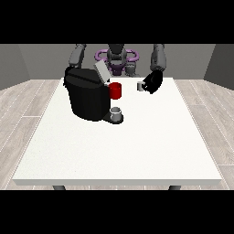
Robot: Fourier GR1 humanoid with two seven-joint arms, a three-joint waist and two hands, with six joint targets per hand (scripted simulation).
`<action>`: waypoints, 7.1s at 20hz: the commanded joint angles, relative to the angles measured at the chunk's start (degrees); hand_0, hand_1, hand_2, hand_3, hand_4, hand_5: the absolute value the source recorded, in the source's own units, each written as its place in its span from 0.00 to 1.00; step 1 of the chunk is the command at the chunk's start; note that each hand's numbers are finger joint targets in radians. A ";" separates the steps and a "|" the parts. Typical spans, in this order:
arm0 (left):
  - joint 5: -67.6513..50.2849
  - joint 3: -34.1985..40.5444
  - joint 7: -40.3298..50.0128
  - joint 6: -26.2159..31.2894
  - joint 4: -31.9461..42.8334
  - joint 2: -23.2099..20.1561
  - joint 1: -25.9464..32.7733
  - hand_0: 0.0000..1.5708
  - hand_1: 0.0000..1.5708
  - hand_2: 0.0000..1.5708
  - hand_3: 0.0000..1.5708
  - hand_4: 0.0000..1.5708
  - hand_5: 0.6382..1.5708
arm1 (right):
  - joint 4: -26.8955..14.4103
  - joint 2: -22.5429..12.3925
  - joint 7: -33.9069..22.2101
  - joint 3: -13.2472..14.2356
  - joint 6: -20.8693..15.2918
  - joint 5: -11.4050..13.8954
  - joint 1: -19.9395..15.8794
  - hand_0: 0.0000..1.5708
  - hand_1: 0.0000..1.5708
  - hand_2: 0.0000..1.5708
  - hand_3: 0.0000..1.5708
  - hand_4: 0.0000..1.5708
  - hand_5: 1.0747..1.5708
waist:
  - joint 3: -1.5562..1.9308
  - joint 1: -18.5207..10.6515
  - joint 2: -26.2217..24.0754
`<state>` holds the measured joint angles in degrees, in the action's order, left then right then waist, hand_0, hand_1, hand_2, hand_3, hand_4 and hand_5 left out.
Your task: Insert the coffee pod into the coffee machine and close the lid
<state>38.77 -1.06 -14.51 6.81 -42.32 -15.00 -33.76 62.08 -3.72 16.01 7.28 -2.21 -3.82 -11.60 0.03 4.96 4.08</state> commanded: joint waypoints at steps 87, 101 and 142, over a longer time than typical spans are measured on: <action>-24.59 16.69 -9.06 12.12 -2.36 11.98 7.92 0.00 0.00 0.00 0.00 0.17 1.00 | -9.04 -4.04 12.59 -0.20 11.53 -0.40 7.36 0.00 0.00 0.00 0.00 0.00 1.00 | -0.15 -5.61 -11.79; -27.32 18.95 -5.04 15.11 -1.68 8.52 24.14 0.00 0.00 0.00 0.00 0.20 1.00 | 18.39 3.67 -2.28 -18.53 3.58 6.55 10.40 0.00 0.00 0.00 0.00 0.07 1.00 | -0.05 -1.00 -28.56; -33.89 10.72 -14.52 15.31 -24.67 9.60 28.20 0.00 0.00 0.00 0.00 0.18 1.00 | 2.96 1.81 -5.06 -4.54 -10.48 14.24 -20.76 0.00 0.00 0.00 0.00 0.27 1.00 | -0.03 -11.84 1.04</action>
<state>3.47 10.35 -26.54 24.56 -68.33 -6.27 -4.96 67.98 -3.61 9.41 3.44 -10.13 8.79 -30.66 0.01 -6.92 3.61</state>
